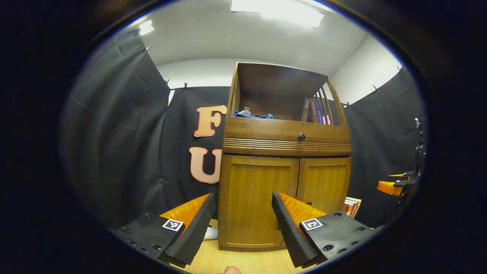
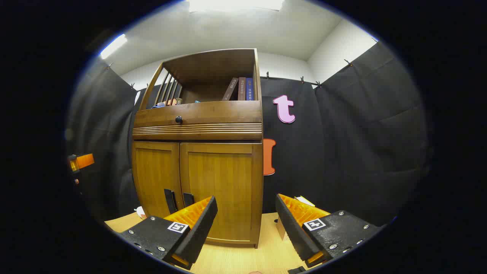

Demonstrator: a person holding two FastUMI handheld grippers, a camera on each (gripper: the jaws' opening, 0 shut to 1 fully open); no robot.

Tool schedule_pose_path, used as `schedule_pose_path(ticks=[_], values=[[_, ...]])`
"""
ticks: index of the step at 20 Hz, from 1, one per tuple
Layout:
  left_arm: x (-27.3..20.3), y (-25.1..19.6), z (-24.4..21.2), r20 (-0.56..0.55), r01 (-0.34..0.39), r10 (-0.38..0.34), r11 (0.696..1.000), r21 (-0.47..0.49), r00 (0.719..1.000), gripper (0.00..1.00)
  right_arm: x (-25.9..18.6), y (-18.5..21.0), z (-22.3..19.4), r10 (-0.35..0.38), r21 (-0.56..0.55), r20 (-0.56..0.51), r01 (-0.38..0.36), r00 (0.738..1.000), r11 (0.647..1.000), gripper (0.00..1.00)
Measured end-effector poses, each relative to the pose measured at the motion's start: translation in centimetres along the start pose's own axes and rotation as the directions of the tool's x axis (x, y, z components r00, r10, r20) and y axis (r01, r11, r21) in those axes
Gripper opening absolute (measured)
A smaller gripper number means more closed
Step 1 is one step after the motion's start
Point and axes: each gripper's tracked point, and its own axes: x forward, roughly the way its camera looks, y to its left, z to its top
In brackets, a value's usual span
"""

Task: Open the right door of the double-door shoe cabinet with the right hand, and open the left door with the left hand.

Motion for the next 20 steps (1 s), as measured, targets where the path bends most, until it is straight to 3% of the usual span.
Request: schedule_pose_path(ticks=[6,7,8,12,14,15,18,19,20], values=[[0.6,0.0,-0.5,-0.022,-0.003,0.003,1.000,0.002,1.000,0.99,0.0,0.1,0.4,0.004,-0.002,-0.003,-0.004,1.000,1.000,0.99],[0.7,0.1,-0.5,-0.023,-0.002,0.002,1.000,0.001,1.000,0.96,0.0,0.1,0.5,0.005,-0.003,-0.004,-0.005,1.000,1.000,0.94],[0.7,0.1,-0.3,-0.023,-0.003,0.003,1.000,-0.001,1.000,0.99,0.0,0.3,0.5,0.007,-0.004,-0.005,-0.007,1.000,1.000,0.99],[0.5,-0.2,0.1,-0.013,0.004,-0.004,1.000,-0.002,1.000,0.99,-0.4,0.4,1.1,0.003,-0.005,0.009,-0.003,1.000,1.000,0.99],[0.3,-0.5,0.2,-0.011,0.011,-0.011,1.000,0.002,1.000,0.99,-0.5,0.4,1.7,0.003,0.001,0.020,-0.003,1.000,1.000,0.94],[0.2,-0.6,0.2,-0.011,0.012,-0.012,1.000,0.003,1.000,0.99,-0.5,0.3,1.7,0.000,0.002,0.022,0.000,1.000,1.000,0.99],[-0.1,-1.1,0.2,-0.013,0.028,-0.028,1.000,-0.010,1.000,0.99,-0.6,0.2,1.4,-0.006,-0.003,0.021,0.006,1.000,1.000,0.99],[-0.1,-1.2,0.2,-0.013,0.032,-0.032,0.999,-0.014,0.999,0.94,-0.6,0.2,1.2,-0.009,-0.005,0.019,0.009,1.000,1.000,0.99],[-0.1,-1.2,0.2,-0.013,0.032,-0.032,0.999,-0.016,0.999,0.99,-0.5,0.2,1.0,-0.013,-0.005,0.016,0.013,1.000,1.000,0.99]])
